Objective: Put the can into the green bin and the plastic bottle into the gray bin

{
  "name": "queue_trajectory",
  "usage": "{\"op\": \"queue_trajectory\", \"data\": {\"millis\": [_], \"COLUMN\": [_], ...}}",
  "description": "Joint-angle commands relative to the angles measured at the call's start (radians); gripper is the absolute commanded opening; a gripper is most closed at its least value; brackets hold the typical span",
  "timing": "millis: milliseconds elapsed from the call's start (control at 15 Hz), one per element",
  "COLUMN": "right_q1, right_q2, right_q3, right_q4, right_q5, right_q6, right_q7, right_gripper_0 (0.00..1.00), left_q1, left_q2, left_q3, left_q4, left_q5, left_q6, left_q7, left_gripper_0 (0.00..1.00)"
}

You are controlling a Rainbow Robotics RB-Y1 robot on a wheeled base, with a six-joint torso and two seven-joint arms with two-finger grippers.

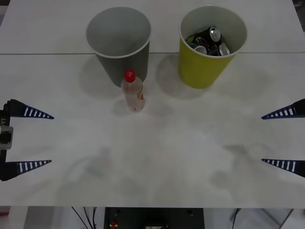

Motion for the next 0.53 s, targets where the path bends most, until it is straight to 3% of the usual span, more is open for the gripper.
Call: {"op": "queue_trajectory", "data": {"millis": [67, 533], "right_q1": [0.000, 0.000], "right_q2": [0.000, 0.000], "right_q3": [0.000, 0.000], "right_q4": [0.000, 0.000], "right_q5": [0.000, 0.000], "right_q6": [0.000, 0.000], "right_q7": [0.000, 0.000], "right_gripper_0": [1.00, 1.00], "left_q1": [0.000, -0.004], "left_q2": [0.000, -0.004], "left_q3": [0.000, -0.013], "left_q4": [0.000, 0.030], "left_q5": [0.000, -0.003], "left_q6": [0.000, -0.001], "left_q7": [0.000, 0.026], "left_gripper_0": [1.00, 1.00]}}
